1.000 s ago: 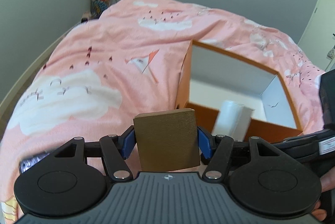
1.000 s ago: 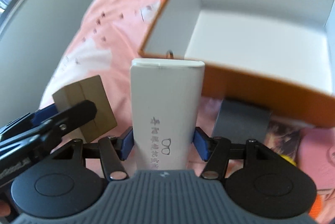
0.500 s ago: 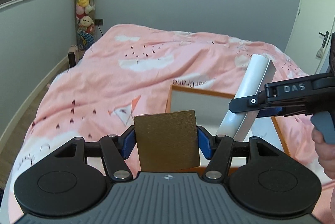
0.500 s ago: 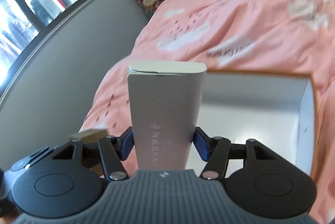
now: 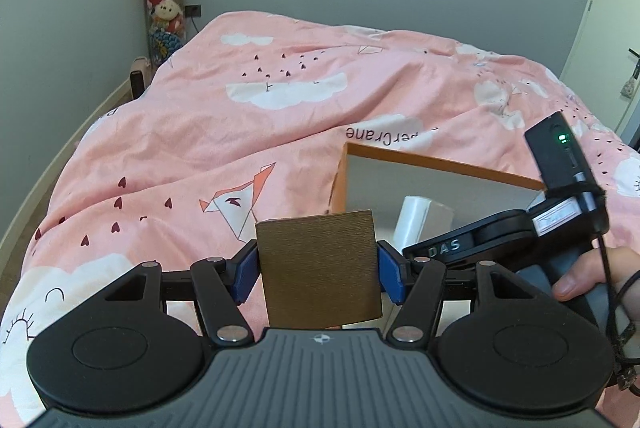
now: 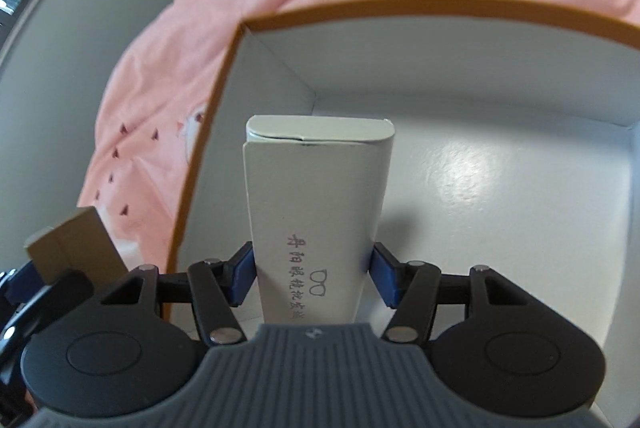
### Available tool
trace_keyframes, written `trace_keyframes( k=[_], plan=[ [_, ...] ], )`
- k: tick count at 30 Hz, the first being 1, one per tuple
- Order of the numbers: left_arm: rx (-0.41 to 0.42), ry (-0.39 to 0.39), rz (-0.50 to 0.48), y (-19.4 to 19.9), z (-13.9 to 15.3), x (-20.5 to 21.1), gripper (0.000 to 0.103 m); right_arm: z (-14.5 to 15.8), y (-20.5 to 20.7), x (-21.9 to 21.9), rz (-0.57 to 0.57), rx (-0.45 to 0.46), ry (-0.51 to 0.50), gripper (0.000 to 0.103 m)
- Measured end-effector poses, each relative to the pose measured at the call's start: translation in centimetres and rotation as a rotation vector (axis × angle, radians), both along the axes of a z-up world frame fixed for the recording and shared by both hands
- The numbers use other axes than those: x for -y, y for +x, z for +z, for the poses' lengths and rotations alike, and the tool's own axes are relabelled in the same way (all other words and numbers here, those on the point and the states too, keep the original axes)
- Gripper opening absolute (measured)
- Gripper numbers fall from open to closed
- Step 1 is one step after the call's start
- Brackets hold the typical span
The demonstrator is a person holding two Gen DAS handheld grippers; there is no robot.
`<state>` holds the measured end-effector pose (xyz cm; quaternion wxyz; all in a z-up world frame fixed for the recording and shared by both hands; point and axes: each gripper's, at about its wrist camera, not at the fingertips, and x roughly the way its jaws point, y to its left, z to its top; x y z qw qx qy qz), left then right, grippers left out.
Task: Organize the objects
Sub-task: 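Lower the white glasses case into the orange box with the right tool while the left tool holds the cube, then lower the tan cube into the box corner with the left tool and release it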
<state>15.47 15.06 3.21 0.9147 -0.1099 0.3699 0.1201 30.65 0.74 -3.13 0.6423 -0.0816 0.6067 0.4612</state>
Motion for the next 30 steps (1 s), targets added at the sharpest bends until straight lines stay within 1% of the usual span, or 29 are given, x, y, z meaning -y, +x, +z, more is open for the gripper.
trace_keyframes(
  k=[6,9,12,17,18,21,23,27,30],
  plan=[
    [-0.024,-0.01,0.02,1.2,-1.0,-1.0,0.07,-2.3,0.8,-2.3,-0.019,-0.084,-0.049,0.062],
    [-0.017,-0.024,0.021,1.6,-1.1,-1.4,0.07,-4.1,1.2,-3.1,-0.034,-0.125,-0.075,0.062],
    [-0.016,-0.016,0.028,1.9,-1.2,-1.7,0.07,-5.2,1.4,-3.3,-0.048,-0.16,-0.087,0.063],
    [-0.012,-0.027,0.023,2.3,-1.2,-1.9,0.07,-5.6,1.7,-3.2,-0.047,-0.241,-0.056,0.068],
    [-0.01,-0.028,0.023,2.3,-1.1,-1.8,0.07,-5.7,1.7,-3.1,-0.043,-0.25,-0.054,0.068],
    [-0.002,-0.027,0.023,2.4,-0.9,-1.8,0.07,-5.7,1.7,-2.8,-0.041,-0.263,-0.056,0.065],
    [0.002,-0.025,0.021,2.4,-0.6,-1.7,0.07,-5.7,1.5,-2.7,-0.037,-0.248,-0.057,0.051],
    [0.012,-0.031,0.001,2.6,0.0,-1.2,0.07,-5.5,1.1,-2.8,-0.003,-0.22,-0.053,0.05],
    [0.015,-0.036,-0.036,3.0,0.7,-0.5,0.07,-5.2,1.3,-2.4,0.004,-0.217,-0.043,0.047]
  ],
)
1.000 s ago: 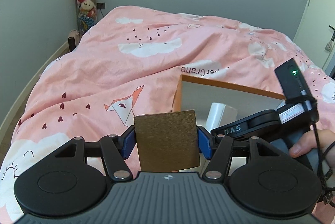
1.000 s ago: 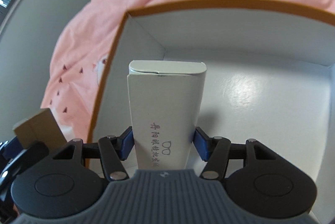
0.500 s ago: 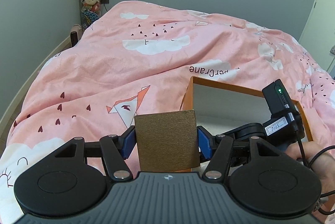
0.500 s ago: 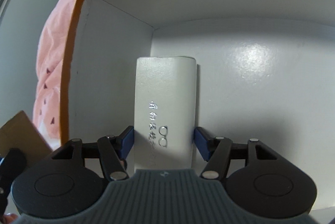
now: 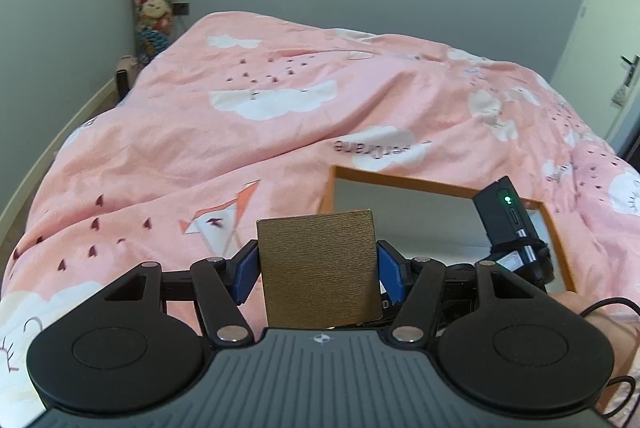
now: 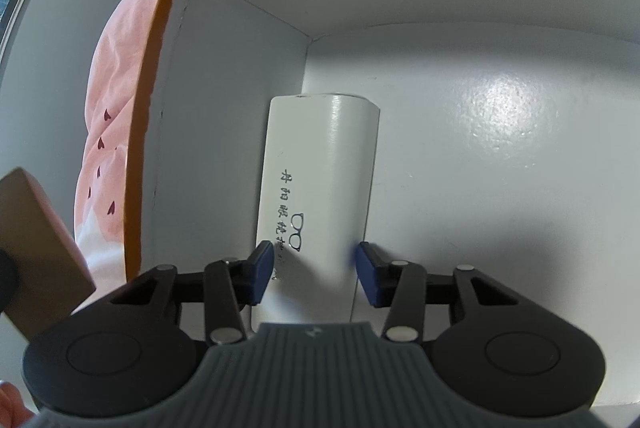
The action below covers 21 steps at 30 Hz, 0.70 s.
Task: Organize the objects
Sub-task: 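Lower the tan cube into the box corner with the left tool and release it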
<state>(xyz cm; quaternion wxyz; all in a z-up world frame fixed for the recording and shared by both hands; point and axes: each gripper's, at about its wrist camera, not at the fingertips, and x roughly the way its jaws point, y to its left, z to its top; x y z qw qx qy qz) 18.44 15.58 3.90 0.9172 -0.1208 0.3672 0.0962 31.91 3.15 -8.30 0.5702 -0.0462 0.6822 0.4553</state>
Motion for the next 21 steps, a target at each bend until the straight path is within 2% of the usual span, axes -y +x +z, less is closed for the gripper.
trace_keyframes(
  k=[2,5,6,9,13,21],
  plan=[
    [-0.004,0.01,-0.044,0.7,0.4,0.8,0.07,1.0,0.2,0.7,0.009,0.027,0.03,0.047],
    [-0.03,0.032,-0.115,2.3,0.3,2.1,0.07,3.0,0.5,2.1,0.027,0.127,0.065,0.047],
    [-0.04,0.035,-0.142,3.1,0.2,2.6,0.07,3.5,1.5,4.3,0.037,0.156,0.079,0.047],
    [-0.087,0.017,-0.185,5.2,-0.9,3.5,0.07,4.7,1.7,5.9,0.082,0.228,0.111,0.047],
    [-0.158,0.011,-0.238,7.9,-2.8,4.8,0.07,4.7,1.2,6.9,0.136,0.323,0.097,0.047],
    [-0.317,0.045,-0.258,12.4,-5.8,4.7,0.07,3.3,2.2,6.0,0.177,0.38,0.141,0.047]
  ],
)
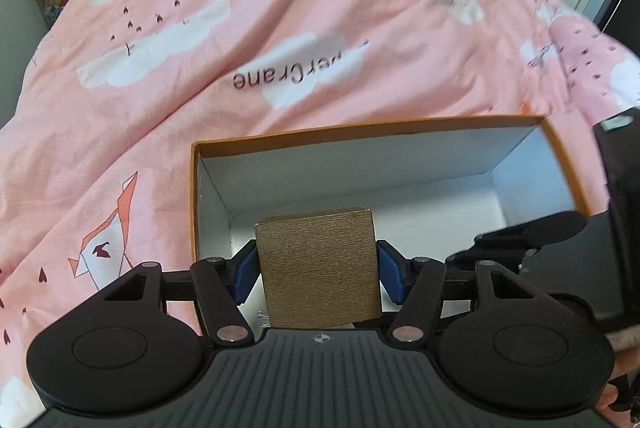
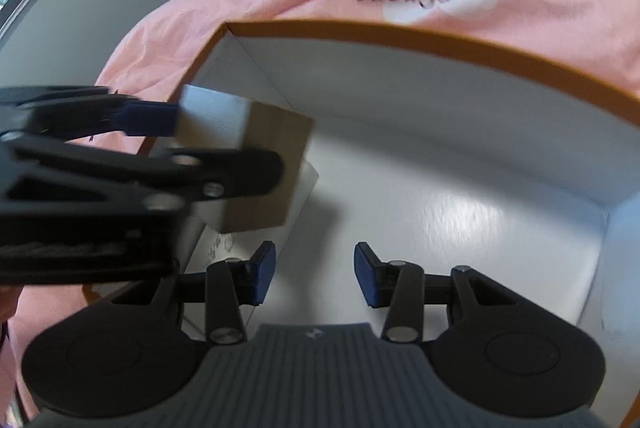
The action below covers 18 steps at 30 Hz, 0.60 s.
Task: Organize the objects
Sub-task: 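Lower the tan cube into the box corner with the left tool and release it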
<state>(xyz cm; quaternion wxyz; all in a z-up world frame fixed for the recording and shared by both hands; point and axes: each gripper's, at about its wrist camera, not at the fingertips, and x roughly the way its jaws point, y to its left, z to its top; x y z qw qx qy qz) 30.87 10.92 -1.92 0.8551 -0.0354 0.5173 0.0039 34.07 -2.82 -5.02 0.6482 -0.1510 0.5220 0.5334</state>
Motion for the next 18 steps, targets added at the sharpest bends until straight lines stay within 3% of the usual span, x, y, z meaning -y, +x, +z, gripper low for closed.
trace_keyframes(
  k=[9,14,18],
  plan=[
    [-0.054,0.066,0.003,1.5,-1.5,-0.2,0.071,-2.0,-0.7,-4.0,0.084,0.043,0.044,0.046],
    [-0.043,0.048,0.001,1.5,-1.5,-0.6,0.072,-2.2,-0.8,-4.6,0.108,0.019,0.056,0.046],
    [-0.016,0.026,0.012,1.2,-1.2,-1.1,0.073,-1.8,-1.2,-4.8,0.13,0.075,0.082,0.046]
  ],
)
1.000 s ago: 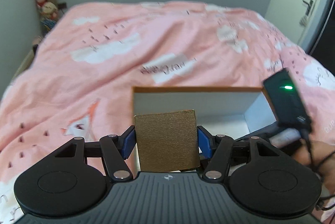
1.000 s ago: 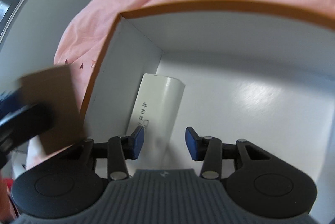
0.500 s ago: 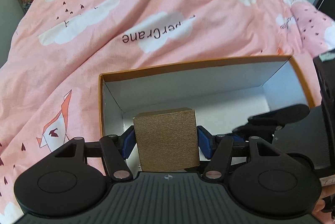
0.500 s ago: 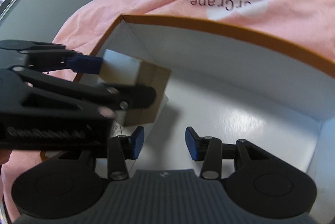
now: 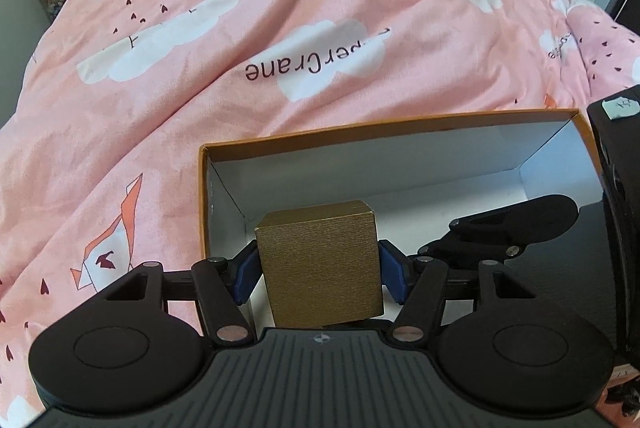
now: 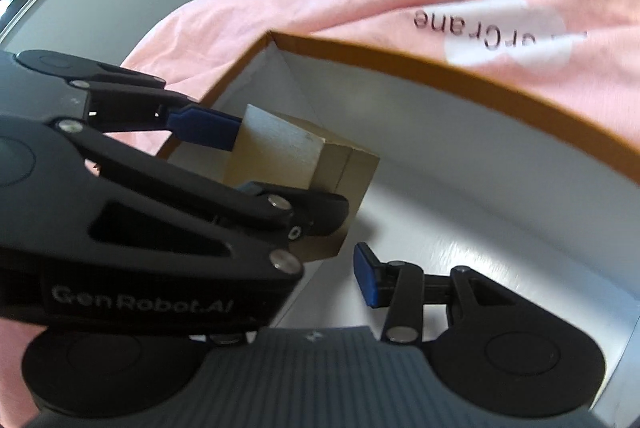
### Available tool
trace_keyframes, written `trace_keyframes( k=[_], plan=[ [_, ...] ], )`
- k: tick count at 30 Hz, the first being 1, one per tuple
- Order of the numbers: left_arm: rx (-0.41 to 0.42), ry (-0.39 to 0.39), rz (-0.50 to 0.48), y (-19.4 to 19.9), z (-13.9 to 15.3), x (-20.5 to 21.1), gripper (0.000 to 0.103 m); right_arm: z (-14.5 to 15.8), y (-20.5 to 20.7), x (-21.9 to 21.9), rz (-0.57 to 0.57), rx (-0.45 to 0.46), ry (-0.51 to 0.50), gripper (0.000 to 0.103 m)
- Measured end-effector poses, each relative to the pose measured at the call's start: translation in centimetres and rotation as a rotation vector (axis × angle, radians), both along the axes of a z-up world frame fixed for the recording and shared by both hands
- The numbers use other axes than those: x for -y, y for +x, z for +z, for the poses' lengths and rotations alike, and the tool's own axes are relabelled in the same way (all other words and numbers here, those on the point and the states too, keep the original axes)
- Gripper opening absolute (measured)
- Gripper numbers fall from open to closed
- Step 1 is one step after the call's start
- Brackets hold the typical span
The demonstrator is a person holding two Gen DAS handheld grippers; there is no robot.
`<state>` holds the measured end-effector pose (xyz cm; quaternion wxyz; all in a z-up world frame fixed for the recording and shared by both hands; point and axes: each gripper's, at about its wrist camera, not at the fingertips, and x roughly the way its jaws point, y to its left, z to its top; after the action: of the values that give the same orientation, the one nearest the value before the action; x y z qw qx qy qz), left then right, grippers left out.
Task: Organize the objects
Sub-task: 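Lower the tan cube into the box corner with the left tool and release it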
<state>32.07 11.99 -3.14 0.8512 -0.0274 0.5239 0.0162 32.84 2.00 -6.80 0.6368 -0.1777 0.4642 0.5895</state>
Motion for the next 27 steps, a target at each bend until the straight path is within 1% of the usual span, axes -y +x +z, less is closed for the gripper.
trace_keyframes(
  k=[3,5,9,13,15,17,19,24,27],
  plan=[
    [0.025,-0.016,-0.004,-0.4,0.4,-0.2,0.08,0.0,-0.3,-0.2,0.015,0.025,0.002,0.046],
    [0.034,-0.028,0.003,-0.5,0.4,-0.4,0.081,0.1,-0.3,-0.2,0.015,0.029,0.009,0.048],
    [0.047,-0.04,0.013,-0.8,0.7,-0.5,0.081,-0.1,0.0,-0.5,-0.001,0.035,-0.002,0.047],
    [0.102,-0.051,0.022,-2.3,2.2,-0.8,0.08,-0.1,0.1,-0.4,-0.014,0.063,0.0,0.046],
    [0.144,-0.041,0.03,-3.3,3.3,-1.0,0.08,0.3,0.3,-0.2,-0.026,0.083,0.012,0.041],
    [0.183,-0.041,0.049,-4.3,4.2,-1.3,0.08,0.8,0.5,-0.1,-0.039,0.089,0.04,0.028],
    [0.212,-0.052,0.076,-5.2,4.8,-1.7,0.08,1.4,0.7,0.0,-0.045,0.084,0.07,0.023],
    [0.242,-0.03,0.162,-7.1,5.1,-2.4,0.078,2.1,0.9,-0.6,-0.086,0.07,0.103,0.018],
    [0.25,-0.047,0.238,-8.4,4.8,-2.9,0.078,2.0,1.7,-1.0,-0.135,-0.015,0.114,0.017]
  ],
)
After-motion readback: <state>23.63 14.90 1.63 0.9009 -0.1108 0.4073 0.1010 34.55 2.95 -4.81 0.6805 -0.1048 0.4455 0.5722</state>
